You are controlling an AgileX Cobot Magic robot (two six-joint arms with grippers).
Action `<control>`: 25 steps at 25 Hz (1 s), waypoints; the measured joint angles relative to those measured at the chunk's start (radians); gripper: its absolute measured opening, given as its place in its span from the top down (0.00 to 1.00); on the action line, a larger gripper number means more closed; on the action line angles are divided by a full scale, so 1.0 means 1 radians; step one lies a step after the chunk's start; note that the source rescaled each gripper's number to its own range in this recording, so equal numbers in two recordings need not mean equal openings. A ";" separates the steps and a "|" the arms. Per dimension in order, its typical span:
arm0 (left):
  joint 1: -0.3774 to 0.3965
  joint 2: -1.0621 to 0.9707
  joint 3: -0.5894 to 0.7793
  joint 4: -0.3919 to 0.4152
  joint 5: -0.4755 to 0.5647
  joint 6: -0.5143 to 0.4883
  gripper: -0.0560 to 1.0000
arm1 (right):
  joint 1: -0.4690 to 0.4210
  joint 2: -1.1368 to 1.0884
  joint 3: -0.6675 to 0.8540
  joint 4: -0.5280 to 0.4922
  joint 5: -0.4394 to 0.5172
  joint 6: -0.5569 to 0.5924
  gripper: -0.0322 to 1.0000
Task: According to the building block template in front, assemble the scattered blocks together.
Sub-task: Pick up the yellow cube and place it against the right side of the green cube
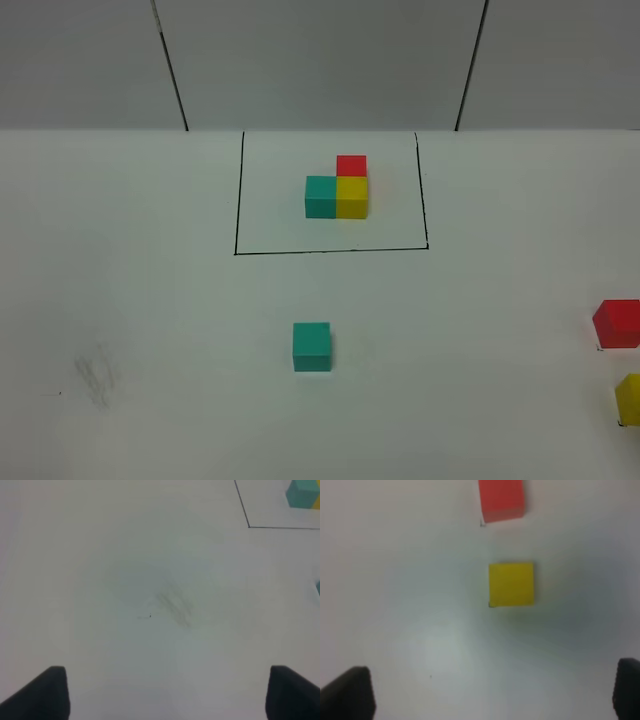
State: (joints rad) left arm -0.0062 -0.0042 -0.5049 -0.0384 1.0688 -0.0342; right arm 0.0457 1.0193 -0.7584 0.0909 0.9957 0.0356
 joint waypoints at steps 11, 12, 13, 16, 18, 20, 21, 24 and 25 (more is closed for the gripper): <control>0.000 0.000 0.000 0.000 0.000 0.000 0.04 | 0.000 0.289 -0.047 -0.024 -0.129 0.018 0.09; 0.000 0.000 0.000 0.000 0.000 0.000 0.04 | 0.000 0.314 -0.047 -0.026 -0.139 0.018 0.09; 0.000 0.000 0.000 0.000 0.000 0.000 0.04 | 0.000 0.335 -0.047 -0.031 -0.147 0.018 0.10; 0.000 0.000 0.000 0.000 0.000 0.000 0.04 | 0.000 0.409 -0.047 -0.047 -0.157 0.023 0.11; 0.000 0.000 0.000 0.000 0.000 0.000 0.04 | 0.000 0.457 -0.047 -0.051 -0.167 0.028 0.11; 0.000 0.000 0.000 0.000 0.000 0.000 0.04 | 0.000 0.495 -0.047 -0.053 -0.183 0.029 0.12; 0.000 0.000 0.000 0.000 0.000 0.000 0.04 | 0.000 0.513 -0.047 -0.053 -0.195 0.030 0.12; 0.000 0.000 0.000 0.000 0.000 0.000 0.04 | 0.000 0.554 -0.047 -0.053 -0.229 0.035 0.14; 0.000 0.000 0.000 0.000 0.000 0.000 0.04 | 0.000 0.565 -0.047 -0.053 -0.239 0.036 0.15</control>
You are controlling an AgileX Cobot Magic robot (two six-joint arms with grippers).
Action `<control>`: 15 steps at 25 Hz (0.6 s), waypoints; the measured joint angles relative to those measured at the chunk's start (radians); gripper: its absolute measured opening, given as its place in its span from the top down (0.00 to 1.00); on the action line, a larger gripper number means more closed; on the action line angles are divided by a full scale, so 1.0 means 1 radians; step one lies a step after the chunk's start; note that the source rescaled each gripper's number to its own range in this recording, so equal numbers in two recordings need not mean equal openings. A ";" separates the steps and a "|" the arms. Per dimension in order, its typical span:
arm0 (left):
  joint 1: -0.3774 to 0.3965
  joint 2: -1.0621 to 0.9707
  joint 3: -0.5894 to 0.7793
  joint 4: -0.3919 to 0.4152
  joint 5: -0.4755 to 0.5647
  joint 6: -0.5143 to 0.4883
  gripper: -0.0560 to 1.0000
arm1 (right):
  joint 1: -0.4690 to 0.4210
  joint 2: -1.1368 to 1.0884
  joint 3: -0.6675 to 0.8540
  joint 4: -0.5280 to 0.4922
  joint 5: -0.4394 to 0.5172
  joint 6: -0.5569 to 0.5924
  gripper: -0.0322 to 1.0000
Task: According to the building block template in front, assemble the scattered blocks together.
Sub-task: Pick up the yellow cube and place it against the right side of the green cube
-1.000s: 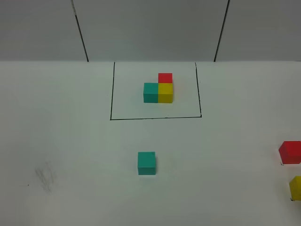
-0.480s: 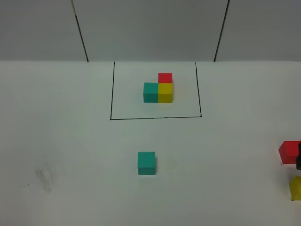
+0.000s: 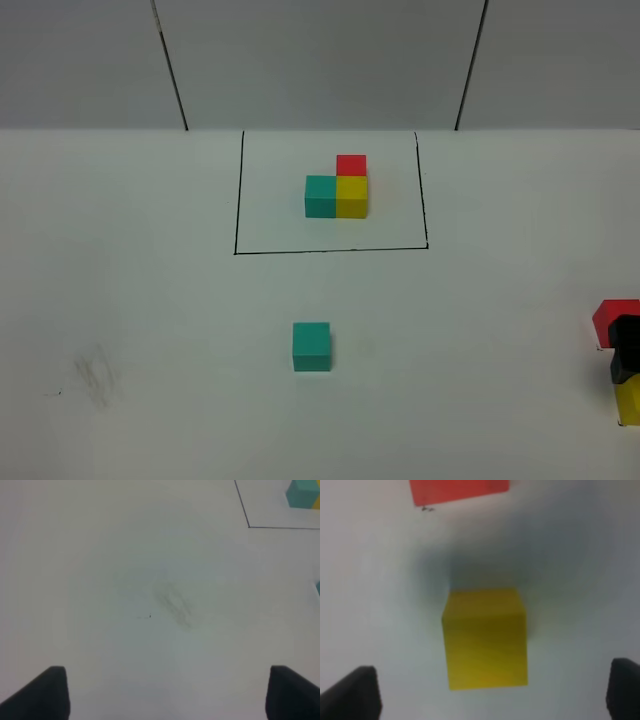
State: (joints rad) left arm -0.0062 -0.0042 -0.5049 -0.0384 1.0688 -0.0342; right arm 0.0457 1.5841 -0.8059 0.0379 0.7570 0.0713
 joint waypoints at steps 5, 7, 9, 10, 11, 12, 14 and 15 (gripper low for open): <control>0.000 0.000 0.000 0.000 0.000 0.000 0.05 | 0.000 0.065 0.000 -0.001 -0.027 0.001 0.16; 0.000 0.000 0.000 0.000 0.000 0.000 0.05 | 0.000 0.085 0.000 -0.001 -0.031 0.001 0.16; 0.000 0.000 0.000 0.000 0.000 0.000 0.05 | 0.000 0.103 0.000 -0.001 -0.038 0.001 0.16; 0.000 0.000 0.000 0.000 0.000 0.000 0.05 | 0.000 0.112 0.000 -0.001 -0.044 0.001 0.16; 0.000 0.000 0.000 0.000 0.000 0.000 0.05 | 0.000 0.120 0.000 0.000 -0.052 0.001 0.16; 0.000 0.000 0.000 0.000 0.000 0.000 0.05 | 0.000 0.128 0.002 0.000 -0.060 0.001 0.16; 0.000 0.000 0.000 0.000 0.000 0.000 0.05 | 0.000 0.142 0.002 0.000 -0.070 0.001 0.16; 0.000 0.000 0.000 0.000 0.000 0.000 0.05 | 0.000 0.148 0.002 0.000 -0.072 0.001 0.16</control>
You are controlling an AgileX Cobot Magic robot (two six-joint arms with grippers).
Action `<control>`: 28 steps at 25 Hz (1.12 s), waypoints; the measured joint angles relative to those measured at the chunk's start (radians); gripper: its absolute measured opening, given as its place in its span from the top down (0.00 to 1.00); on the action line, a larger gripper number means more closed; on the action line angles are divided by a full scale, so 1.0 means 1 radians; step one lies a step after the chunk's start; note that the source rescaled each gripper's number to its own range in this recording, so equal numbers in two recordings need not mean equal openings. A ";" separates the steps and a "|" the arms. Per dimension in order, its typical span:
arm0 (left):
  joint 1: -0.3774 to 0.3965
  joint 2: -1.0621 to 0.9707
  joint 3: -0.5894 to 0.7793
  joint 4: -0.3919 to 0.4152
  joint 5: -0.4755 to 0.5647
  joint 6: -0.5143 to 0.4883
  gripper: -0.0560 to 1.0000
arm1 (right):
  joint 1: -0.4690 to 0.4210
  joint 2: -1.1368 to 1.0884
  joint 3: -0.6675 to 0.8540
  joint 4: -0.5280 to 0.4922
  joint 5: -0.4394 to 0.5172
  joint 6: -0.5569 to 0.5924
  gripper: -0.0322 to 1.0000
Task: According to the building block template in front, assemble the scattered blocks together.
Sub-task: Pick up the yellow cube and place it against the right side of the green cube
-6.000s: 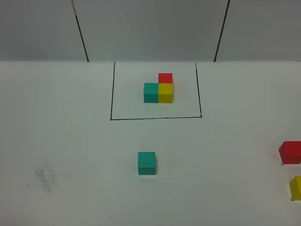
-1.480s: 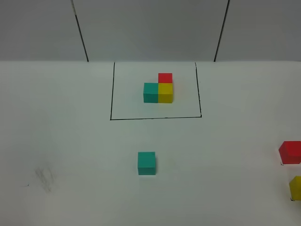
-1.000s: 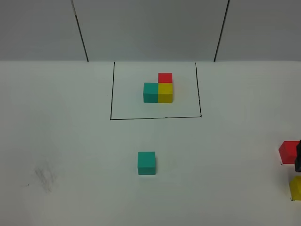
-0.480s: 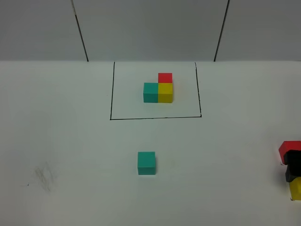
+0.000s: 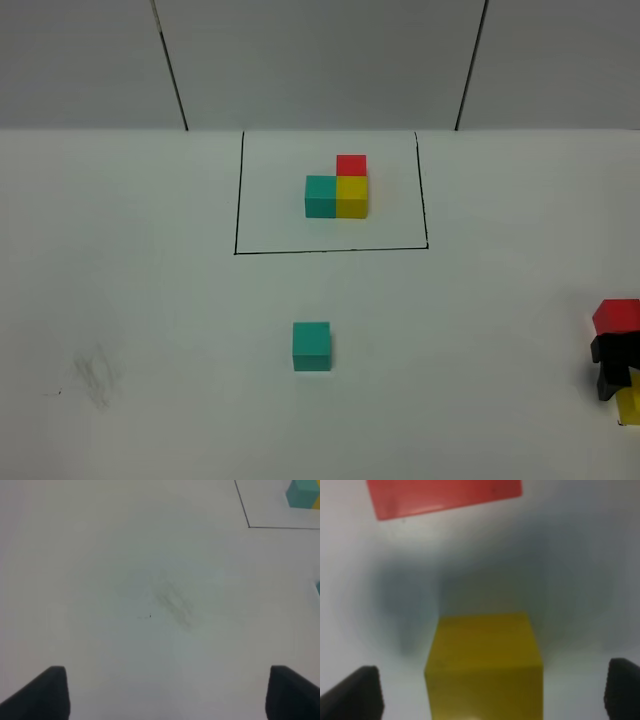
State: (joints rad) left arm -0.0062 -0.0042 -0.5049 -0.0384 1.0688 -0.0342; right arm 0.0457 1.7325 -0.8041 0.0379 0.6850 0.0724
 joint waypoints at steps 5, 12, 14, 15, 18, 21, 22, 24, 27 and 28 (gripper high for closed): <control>0.000 0.000 0.000 0.000 0.000 0.000 0.05 | 0.000 0.008 0.000 0.000 -0.007 0.000 0.18; 0.000 0.000 0.000 0.000 0.000 0.000 0.05 | 0.000 0.008 0.000 0.003 0.006 0.000 0.57; 0.000 0.000 0.000 0.000 0.000 0.000 0.05 | 0.000 0.008 0.000 0.003 0.015 0.000 0.72; 0.000 0.000 0.000 0.000 0.000 0.000 0.05 | 0.000 0.008 0.000 0.003 0.020 0.000 0.72; 0.000 0.000 0.000 0.000 0.000 0.000 0.05 | 0.000 0.008 0.000 0.003 0.044 0.000 0.72; 0.000 0.000 0.000 0.000 0.000 0.000 0.05 | 0.000 0.008 -0.012 -0.002 0.097 -0.019 0.72; 0.000 0.000 0.000 0.000 0.000 0.000 0.05 | 0.000 0.003 -0.025 -0.006 0.124 -0.032 0.72; 0.000 0.000 0.000 0.000 0.000 -0.001 0.05 | 0.000 -0.031 -0.054 -0.018 0.197 -0.072 0.72; 0.000 0.000 0.000 0.000 0.000 -0.001 0.05 | 0.000 -0.150 -0.098 -0.023 0.285 -0.108 0.72; 0.000 0.000 0.000 0.000 0.000 -0.001 0.05 | 0.000 -0.202 -0.110 -0.017 0.306 -0.113 0.72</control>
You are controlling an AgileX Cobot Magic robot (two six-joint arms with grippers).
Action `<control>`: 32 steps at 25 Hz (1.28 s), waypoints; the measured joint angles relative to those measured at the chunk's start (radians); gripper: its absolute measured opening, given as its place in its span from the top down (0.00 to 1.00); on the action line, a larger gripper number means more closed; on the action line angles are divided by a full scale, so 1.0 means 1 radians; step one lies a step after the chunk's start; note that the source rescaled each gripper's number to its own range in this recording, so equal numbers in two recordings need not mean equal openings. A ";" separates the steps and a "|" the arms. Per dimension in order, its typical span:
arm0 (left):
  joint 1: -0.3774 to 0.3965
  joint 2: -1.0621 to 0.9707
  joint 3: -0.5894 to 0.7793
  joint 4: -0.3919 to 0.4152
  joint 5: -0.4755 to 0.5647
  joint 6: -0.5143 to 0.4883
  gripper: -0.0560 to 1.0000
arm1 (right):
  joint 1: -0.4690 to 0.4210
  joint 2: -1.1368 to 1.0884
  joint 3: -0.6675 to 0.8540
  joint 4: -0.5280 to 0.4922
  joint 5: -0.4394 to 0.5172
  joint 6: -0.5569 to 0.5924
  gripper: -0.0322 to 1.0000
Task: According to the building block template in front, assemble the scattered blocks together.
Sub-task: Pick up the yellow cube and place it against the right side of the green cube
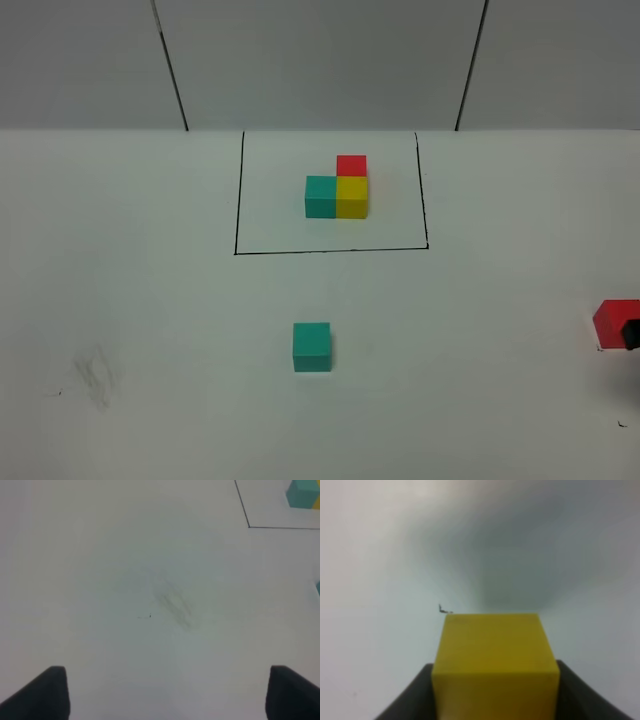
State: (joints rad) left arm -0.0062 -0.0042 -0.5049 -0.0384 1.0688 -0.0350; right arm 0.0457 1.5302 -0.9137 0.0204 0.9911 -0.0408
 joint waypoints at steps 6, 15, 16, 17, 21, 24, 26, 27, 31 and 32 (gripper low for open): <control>0.000 0.000 0.000 0.000 0.000 0.000 0.05 | 0.039 -0.243 -0.017 0.242 0.047 -0.222 0.72; 0.000 0.000 0.000 0.000 0.000 0.000 0.05 | 0.356 -0.246 -0.020 0.336 -0.024 -0.629 0.72; 0.000 0.000 0.000 0.000 0.000 0.000 0.05 | 0.382 -0.226 -0.027 0.318 -0.037 -0.640 0.72; 0.000 0.000 0.000 0.000 0.000 0.000 0.05 | 0.406 -0.197 -0.038 0.294 -0.050 -0.649 0.72; 0.000 0.000 0.000 0.000 0.000 0.000 0.05 | 0.493 -0.070 -0.120 0.184 -0.058 -0.677 0.72; 0.000 0.000 0.000 0.000 0.000 0.000 0.05 | 0.531 0.042 -0.212 0.130 -0.027 -0.745 0.72; 0.000 0.000 0.000 0.000 0.000 0.000 0.05 | 0.538 0.119 -0.278 0.123 -0.001 -0.790 0.72; 0.000 0.000 0.000 0.000 0.000 0.000 0.05 | 0.538 0.150 -0.316 0.122 0.015 -0.812 0.72; 0.000 0.000 0.000 0.000 0.000 0.000 0.05 | 0.547 0.278 -0.457 0.104 0.064 -0.860 0.72; 0.000 0.000 0.000 0.000 0.000 0.000 0.05 | 0.556 0.310 -0.486 0.085 0.071 -0.863 0.72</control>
State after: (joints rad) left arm -0.0062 -0.0042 -0.5049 -0.0384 1.0688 -0.0350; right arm 0.6017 1.8405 -1.3998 0.1054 1.0617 -0.9037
